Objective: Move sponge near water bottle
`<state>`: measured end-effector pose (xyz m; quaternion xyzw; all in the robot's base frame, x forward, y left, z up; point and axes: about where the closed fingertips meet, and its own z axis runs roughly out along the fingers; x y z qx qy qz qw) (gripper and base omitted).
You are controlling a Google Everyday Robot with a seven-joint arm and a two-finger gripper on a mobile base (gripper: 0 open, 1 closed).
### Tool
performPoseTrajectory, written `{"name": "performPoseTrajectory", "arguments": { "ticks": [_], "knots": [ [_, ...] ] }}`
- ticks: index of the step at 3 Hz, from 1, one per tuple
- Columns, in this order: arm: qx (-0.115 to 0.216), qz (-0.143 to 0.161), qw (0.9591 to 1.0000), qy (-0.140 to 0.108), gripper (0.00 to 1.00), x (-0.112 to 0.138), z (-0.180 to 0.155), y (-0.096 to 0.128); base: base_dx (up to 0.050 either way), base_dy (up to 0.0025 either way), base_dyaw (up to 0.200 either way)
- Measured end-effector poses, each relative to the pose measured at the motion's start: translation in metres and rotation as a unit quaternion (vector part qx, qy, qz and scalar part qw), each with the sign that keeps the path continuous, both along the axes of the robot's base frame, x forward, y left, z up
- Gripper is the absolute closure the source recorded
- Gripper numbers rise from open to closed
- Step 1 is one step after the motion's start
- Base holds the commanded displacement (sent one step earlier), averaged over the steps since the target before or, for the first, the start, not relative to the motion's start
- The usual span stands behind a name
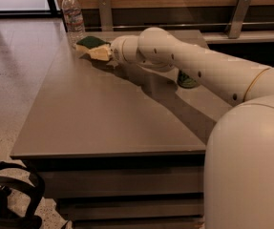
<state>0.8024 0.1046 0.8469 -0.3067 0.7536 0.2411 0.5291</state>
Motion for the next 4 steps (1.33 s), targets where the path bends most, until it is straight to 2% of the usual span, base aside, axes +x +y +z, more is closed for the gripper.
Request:
{"name": "performPoseTrajectory", "arguments": {
  "ticks": [2, 3, 4],
  "knots": [
    [0.000, 0.003, 1.0000, 0.001, 0.14, -0.0009, -0.0018, 0.0049, 0.000, 0.00000, 0.000],
    [0.000, 0.005, 1.0000, 0.002, 0.00, -0.0014, -0.0027, 0.0074, 0.000, 0.00000, 0.000],
    [0.000, 0.005, 1.0000, 0.002, 0.00, -0.0014, -0.0028, 0.0075, 0.000, 0.00000, 0.000]
  ]
}}
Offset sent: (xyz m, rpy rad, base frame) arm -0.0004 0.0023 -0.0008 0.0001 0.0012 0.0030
